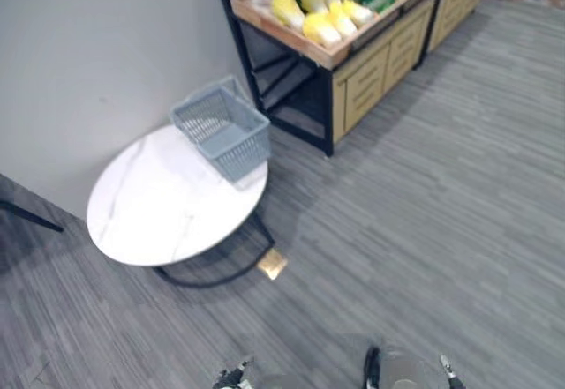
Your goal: Pick vegetable in the basket
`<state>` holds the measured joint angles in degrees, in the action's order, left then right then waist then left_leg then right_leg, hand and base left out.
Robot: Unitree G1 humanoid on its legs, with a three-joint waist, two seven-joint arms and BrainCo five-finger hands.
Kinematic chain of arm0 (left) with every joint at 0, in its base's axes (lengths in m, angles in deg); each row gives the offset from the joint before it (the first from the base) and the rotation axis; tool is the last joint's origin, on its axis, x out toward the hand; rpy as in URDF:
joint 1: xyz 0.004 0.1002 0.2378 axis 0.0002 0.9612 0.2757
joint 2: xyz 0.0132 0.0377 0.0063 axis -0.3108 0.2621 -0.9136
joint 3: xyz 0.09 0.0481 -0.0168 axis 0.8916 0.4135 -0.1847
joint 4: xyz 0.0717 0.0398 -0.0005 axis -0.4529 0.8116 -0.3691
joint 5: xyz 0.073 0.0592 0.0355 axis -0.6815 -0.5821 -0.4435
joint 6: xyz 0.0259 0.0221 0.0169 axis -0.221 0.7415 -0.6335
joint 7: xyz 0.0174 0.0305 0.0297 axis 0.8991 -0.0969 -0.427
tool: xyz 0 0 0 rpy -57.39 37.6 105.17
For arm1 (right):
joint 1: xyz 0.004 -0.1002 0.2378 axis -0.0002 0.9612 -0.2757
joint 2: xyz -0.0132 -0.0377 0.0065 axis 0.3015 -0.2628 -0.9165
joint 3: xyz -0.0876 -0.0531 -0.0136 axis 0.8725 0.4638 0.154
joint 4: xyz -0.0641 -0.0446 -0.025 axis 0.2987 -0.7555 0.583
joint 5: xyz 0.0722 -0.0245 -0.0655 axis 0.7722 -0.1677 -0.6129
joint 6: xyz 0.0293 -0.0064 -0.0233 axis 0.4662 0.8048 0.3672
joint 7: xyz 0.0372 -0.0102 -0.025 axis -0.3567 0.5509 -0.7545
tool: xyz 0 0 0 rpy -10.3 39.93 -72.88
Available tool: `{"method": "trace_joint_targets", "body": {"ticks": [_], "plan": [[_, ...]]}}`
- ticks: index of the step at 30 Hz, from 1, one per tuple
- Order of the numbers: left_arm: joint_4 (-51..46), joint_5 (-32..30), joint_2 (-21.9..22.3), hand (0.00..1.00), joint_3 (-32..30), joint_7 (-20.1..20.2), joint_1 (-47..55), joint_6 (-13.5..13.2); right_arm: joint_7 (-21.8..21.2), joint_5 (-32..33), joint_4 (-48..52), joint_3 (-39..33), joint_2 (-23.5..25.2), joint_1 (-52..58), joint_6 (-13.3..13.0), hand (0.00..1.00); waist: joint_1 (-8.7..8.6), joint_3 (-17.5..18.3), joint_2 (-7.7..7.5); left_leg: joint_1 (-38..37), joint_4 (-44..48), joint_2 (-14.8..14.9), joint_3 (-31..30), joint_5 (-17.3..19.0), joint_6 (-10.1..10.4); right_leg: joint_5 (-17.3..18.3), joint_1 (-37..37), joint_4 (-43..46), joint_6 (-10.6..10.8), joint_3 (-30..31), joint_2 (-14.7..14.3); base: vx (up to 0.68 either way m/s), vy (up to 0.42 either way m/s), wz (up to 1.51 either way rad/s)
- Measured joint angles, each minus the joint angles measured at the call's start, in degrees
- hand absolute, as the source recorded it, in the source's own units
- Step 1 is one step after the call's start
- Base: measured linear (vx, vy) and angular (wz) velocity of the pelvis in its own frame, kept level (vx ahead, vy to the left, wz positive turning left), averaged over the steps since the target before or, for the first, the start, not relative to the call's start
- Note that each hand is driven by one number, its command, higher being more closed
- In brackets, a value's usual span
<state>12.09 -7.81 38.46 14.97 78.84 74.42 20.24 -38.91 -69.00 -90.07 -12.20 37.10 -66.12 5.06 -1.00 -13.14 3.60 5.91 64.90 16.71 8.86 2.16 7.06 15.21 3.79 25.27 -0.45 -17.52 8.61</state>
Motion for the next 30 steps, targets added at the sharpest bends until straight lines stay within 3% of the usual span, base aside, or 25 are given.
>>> {"method": "trace_joint_targets", "body": {"ticks": [1,2,4,5,6,7,8,9,10,11,14,15,16,17,18,19,21,22,24,26,28,30], "plan": [[-0.7,0.0,0.0,0.0,-0.4,0.0,0.1,-0.1,0.0,0.1,0.0,0.5,-0.1,0.3,0.0,0.0,-0.01,0.0,-0.05,3.4,-0.9,-0.1,3.5,2.4,-1.6,0.1,-4.1,-4.1,0.9,-0.9,0.3,0.42,-0.026,0.18],[-1.0,0.0,0.0,0.0,-0.4,0.1,0.0,-0.3,0.1,0.2,0.0,0.9,-0.3,0.3,0.1,0.0,-0.01,0.0,-0.05,5.4,-2.4,-0.3,5.1,3.4,-1.9,0.0,-5.8,-5.8,1.3,-1.3,0.5,0.39,0.016,0.24],[-1.6,0.6,-0.1,0.0,-0.2,0.2,0.1,-1.0,0.1,0.3,0.0,2.7,-0.8,0.6,0.5,0.0,0.18,-0.2,-0.37,11.0,-15.3,-1.2,11.3,6.2,-2.1,-0.8,-11.2,-11.0,3.7,-2.9,0.9,0.42,0.066,0.22],[-1.6,0.7,-0.1,0.0,-0.2,0.1,0.1,-1.1,0.1,0.3,0.0,2.7,-0.8,0.7,0.6,0.0,0.46,-0.3,-0.55,11.1,-20.8,-1.8,13.1,6.2,-2.3,-0.9,-12.4,-11.9,4.0,-3.1,1.2,0.45,0.121,0.02],[-1.4,1.0,-0.1,0.0,-0.1,-0.1,0.2,-1.1,0.0,0.5,0.0,2.8,-0.8,1.3,0.6,0.0,1.29,-0.4,-0.62,10.4,-33.2,-3.5,16.1,4.6,-3.8,-0.8,-14.6,-13.6,4.6,-3.4,1.6,0.48,0.176,-0.15],[-1.3,1.6,-0.1,0.0,-0.3,-0.4,0.9,-1.1,-0.1,1.6,0.1,2.9,-0.8,1.8,0.4,0.0,1.59,-0.3,-0.53,9.4,-45.8,-5.5,17.6,-0.2,-5.0,-0.5,-17.1,-15.4,6.0,-3.2,1.7,0.49,0.212,-0.2],[-1.3,1.7,0.0,0.0,-0.7,-0.6,1.4,-1.0,-0.1,2.7,0.2,3.3,-0.8,2.0,0.4,0.0,1.59,-0.2,-0.36,8.9,-50.7,-6.0,17.6,-2.3,-5.5,0.1,-18.4,-15.9,7.0,-3.0,1.7,0.63,0.333,-0.34],[-0.7,1.9,0.0,0.0,-1.3,-0.7,2.3,-1.0,-0.1,3.9,0.3,3.9,-0.9,2.5,0.3,0.0,2.2,0.2,-0.4,8.5,-53.1,-6.8,17.9,-7.3,-11.4,1.3,-20.1,-16.5,8.7,-1.8,1.8,0.52,0.284,-0.15],[-0.6,1.9,-1.3,0.0,-1.8,-0.7,2.4,-0.9,-0.1,3.9,0.1,5.1,0.0,2.6,0.2,0.0,2.05,1.5,-3.12,8.5,-52.4,-9.0,18.9,-4.8,-10.8,0.2,-20.3,-17.7,6.9,-0.3,3.6,0.6,0.33,-0.03],[-0.6,2.0,-1.5,0.0,-2.1,-0.6,2.4,-1.0,-0.1,3.8,-0.1,5.4,0.2,2.7,0.1,0.0,2.26,1.7,-3.75,9.4,-51.3,-9.4,18.9,-3.0,-11.0,-1.8,-20.1,-18.3,5.2,1.3,3.9,0.36,0.199,0.16],[2.1,1.6,-2.6,0.0,-1.9,-0.8,3.7,-0.1,-0.3,3.8,-2.5,3.6,0.5,2.5,0.1,0.0,2.78,2.8,-5.05,7.1,-50.7,-11.2,19.5,0.9,-11.1,-9.0,-19.8,-16.1,5.4,7.0,5.3,0.5,0.332,-0.03],[3.0,1.9,-3.2,0.0,-1.3,-1.2,4.6,0.2,-0.4,3.8,-3.5,3.1,0.6,2.3,-0.2,0.0,2.45,3.4,-5.71,4.5,-51.7,-12.7,18.9,2.6,-11.0,-11.0,-17.0,-7.2,8.2,9.3,6.9,0.34,0.212,0.1],[3.5,1.9,-4.1,0.0,0.2,-1.2,4.9,0.4,-0.5,3.7,-4.0,3.1,0.7,2.3,-0.2,0.0,2.3,3.6,-6.03,2.9,-52.4,-13.6,18.5,3.2,-11.1,-12.5,-14.5,-0.5,9.5,10.3,7.8,0.4,0.243,0.39],[4.0,1.6,-5.6,0.0,4.1,-1.3,5.2,0.9,-0.7,3.5,-4.3,2.5,1.2,2.5,-0.2,0.0,1.43,3.5,-6.63,-0.6,-54.0,-15.4,17.0,4.1,-11.3,-19.6,-8.8,14.5,11.3,12.8,9.3,0.38,0.194,0.73],[4.0,1.5,-7.0,0.0,7.8,-1.3,5.6,1.3,-1.1,2.7,-4.9,2.3,1.4,2.3,-0.2,0.0,0.46,3.2,-6.75,-4.0,-54.9,-16.5,15.1,4.9,-11.1,-21.3,-2.8,30.0,12.7,15.0,9.2,0.38,0.168,0.85],[4.1,1.4,-7.3,0.0,9.1,-1.3,5.7,1.5,-1.1,2.6,-5.0,2.3,1.3,2.4,-0.2,0.0,-0.03,3.0,-6.75,-5.9,-55.3,-16.8,13.9,5.4,-11.1,-20.9,-0.6,35.4,12.4,14.9,8.8,0.37,0.123,0.87],[4.0,1.0,-8.1,0.0,12.1,-1.5,5.6,1.5,-1.1,2.6,-4.9,3.1,1.0,2.6,-0.4,0.0,-0.46,2.9,-6.54,-11.8,-57.7,-17.7,10.8,6.1,-11.0,-16.3,6.3,43.0,10.2,13.7,7.2,0.38,0.075,0.8],[4.1,-0.1,-8.5,0.0,13.4,-1.7,5.1,1.4,-1.0,2.6,-4.8,3.2,0.9,2.5,-0.5,0.0,-0.49,2.9,-6.59,-13.2,-58.8,-18.2,9.0,6.3,-10.9,-12.8,9.8,41.2,9.0,11.9,7.4,0.42,0.004,0.92],[3.6,-0.8,-8.2,0.0,13.5,-1.9,3.8,1.3,-0.7,2.6,-4.1,2.0,1.4,2.5,-0.4,0.0,-0.47,2.6,-6.25,-13.9,-59.3,-18.9,4.6,6.3,-10.8,-9.6,13.5,31.0,7.7,10.4,7.1,0.37,-0.058,1.1],[3.2,-0.9,-7.5,0.0,12.6,-1.9,3.6,1.3,-0.5,2.6,-3.8,2.1,1.6,2.5,-0.3,0.0,-0.37,2.6,-5.63,-14.5,-59.7,-18.7,1.3,6.5,-10.4,-9.5,12.5,17.4,7.4,10.6,5.9,0.27,-0.132,1.02],[1.5,-2.4,-5.8,0.0,8.7,-1.9,3.9,1.1,-0.1,2.6,-3.6,2.2,1.4,2.3,-0.4,0.0,-0.12,2.5,-5.1,-14.5,-58.6,-17.5,-3.7,7.9,-8.1,-10.0,9.2,-2.0,7.3,14.0,4.5,0.42,-0.324,1.17],[1.1,-2.9,-4.7,0.0,4.3,-1.9,4.2,0.9,0.0,2.6,-3.6,3.6,1.4,2.4,-0.4,0.0,1.0,2.4,-5.43,-14.0,-57.1,-15.8,-7.5,9.9,-5.1,-13.5,6.7,-11.4,6.6,15.7,4.7,0.38,-0.43,0.91]]}}
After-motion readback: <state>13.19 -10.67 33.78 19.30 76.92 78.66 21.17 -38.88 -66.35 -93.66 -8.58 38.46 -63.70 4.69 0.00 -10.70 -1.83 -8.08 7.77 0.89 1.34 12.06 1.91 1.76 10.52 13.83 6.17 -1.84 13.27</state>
